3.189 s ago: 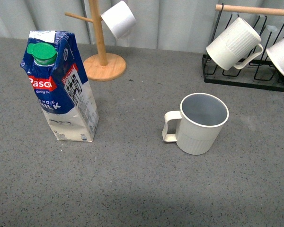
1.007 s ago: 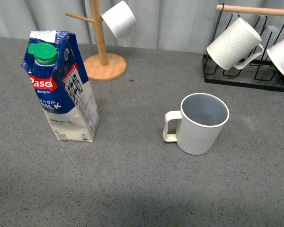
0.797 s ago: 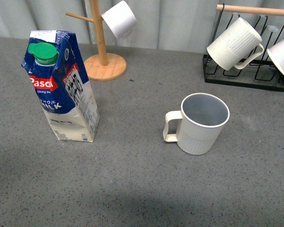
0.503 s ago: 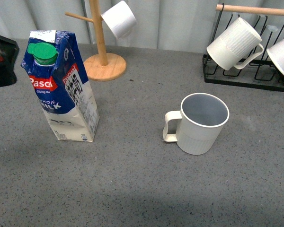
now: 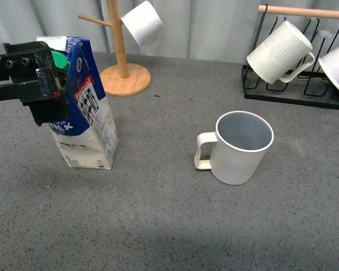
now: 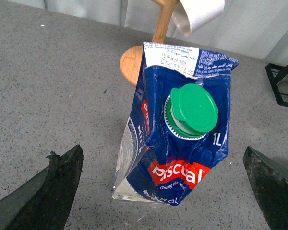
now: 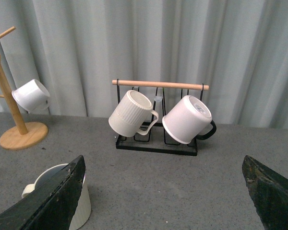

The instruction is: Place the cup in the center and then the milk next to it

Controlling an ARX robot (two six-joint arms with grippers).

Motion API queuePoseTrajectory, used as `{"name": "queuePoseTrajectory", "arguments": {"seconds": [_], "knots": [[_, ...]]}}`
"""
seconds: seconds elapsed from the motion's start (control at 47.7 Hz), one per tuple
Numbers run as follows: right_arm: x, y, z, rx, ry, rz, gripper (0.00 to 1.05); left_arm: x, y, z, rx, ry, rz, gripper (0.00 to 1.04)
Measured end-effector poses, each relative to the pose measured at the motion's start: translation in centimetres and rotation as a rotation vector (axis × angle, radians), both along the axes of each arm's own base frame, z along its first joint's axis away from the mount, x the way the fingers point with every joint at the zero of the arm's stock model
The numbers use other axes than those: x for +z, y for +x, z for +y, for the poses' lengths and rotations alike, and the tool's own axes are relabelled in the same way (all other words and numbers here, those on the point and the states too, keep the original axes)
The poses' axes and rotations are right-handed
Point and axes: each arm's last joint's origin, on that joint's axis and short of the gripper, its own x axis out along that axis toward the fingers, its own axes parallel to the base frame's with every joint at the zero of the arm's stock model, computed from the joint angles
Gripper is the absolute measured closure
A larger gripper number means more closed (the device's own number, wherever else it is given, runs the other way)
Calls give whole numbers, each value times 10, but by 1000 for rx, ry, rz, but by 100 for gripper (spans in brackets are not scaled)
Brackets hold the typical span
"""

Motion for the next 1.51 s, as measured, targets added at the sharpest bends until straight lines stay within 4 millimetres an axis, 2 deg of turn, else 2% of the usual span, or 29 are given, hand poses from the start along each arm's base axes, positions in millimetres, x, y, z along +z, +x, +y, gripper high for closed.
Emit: {"name": "queuePoseTrajectory", "arguments": {"seconds": [0.965, 1.406, 1.448, 1.51], "knots": [[0, 0, 0, 0, 0, 0, 9, -15, 21, -2, -28, 14, 52, 7], [0, 0, 0, 0, 0, 0, 9, -11, 24, -4, -37, 19, 37, 91], [0, 0, 0, 0, 0, 0, 9, -9, 23, -6, -44, 18, 31, 97], [0, 0, 0, 0, 0, 0, 9, -8, 23, -9, -51, 17, 26, 100]]}}
